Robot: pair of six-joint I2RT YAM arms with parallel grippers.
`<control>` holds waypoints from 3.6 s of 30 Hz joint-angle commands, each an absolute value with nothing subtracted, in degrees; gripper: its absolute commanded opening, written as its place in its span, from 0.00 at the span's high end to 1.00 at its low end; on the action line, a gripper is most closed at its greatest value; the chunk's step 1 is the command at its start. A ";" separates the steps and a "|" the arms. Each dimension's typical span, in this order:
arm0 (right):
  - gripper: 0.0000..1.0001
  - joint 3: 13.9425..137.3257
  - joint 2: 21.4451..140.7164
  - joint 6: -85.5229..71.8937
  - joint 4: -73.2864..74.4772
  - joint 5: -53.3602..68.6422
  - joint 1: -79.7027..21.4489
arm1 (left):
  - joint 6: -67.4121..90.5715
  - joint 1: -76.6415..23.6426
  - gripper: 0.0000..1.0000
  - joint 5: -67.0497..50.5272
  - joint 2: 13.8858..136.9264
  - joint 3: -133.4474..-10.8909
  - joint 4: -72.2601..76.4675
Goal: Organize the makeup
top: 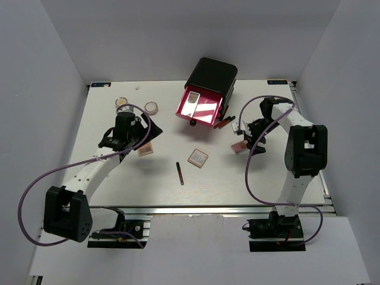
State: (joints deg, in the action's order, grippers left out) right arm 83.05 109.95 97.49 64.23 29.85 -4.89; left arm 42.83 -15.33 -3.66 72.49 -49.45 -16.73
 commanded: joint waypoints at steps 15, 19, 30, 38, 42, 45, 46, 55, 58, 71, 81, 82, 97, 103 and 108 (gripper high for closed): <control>0.14 85.96 117.42 103.98 59.24 21.89 -11.69 | 44.56 -15.21 0.02 1.23 63.11 -43.60 -20.13; 0.22 84.64 118.21 102.22 56.60 18.73 -12.04 | 44.74 -15.12 0.02 1.84 62.14 -42.72 -20.21; 0.83 82.88 107.59 104.67 54.32 22.74 -12.57 | 43.86 -15.12 0.02 2.99 61.52 -42.63 -21.27; 0.85 91.22 93.96 106.17 45.72 23.30 -22.22 | 43.42 -14.85 0.02 2.99 61.96 -42.63 -20.48; 0.86 96.93 97.29 108.28 40.88 17.59 -26.01 | 43.33 -14.77 0.02 2.20 62.23 -42.54 -19.86; 0.87 100.54 102.04 109.51 35.52 13.28 -27.68 | 43.24 -14.77 0.02 2.11 61.61 -42.10 -19.51; 0.87 101.68 104.39 110.12 34.72 12.75 -27.95 | 43.33 -14.77 0.02 2.28 61.26 -42.01 -19.42; 0.82 108.98 113.02 122.58 37.69 10.46 -28.74 | 44.03 -14.77 0.02 2.37 58.89 -39.73 -18.55; 0.77 111.62 114.34 126.11 43.84 11.16 -28.65 | 44.03 -14.77 0.02 2.20 58.97 -39.64 -18.37; 0.42 108.98 114.08 135.18 48.87 12.74 -28.48 | 43.59 -14.77 0.02 0.79 61.79 -40.08 -16.88; 0.17 107.14 111.54 130.88 42.29 16.61 -28.56 | 43.86 -14.77 0.02 0.61 62.40 -39.90 -16.70; 0.17 106.88 111.10 128.69 41.32 17.05 -28.56 | 43.86 -14.77 0.02 0.70 62.66 -40.08 -17.13; 0.11 81.41 86.85 39.22 7.82 17.83 -23.91 | 51.43 -14.24 0.02 7.55 81.81 -51.40 -35.14; 0.11 62.86 75.51 33.15 6.68 19.42 -22.85 | 34.30 -14.24 0.02 14.50 96.55 -67.39 -42.35; 0.11 58.01 71.99 29.54 5.54 19.42 -21.10 | 25.23 -14.33 0.02 15.12 104.58 -74.87 -44.74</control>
State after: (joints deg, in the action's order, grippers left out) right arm 58.57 74.54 35.31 9.04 18.46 -22.15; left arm 33.01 -14.37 12.91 103.00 -71.99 -40.77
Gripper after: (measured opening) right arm 0.894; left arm 0.983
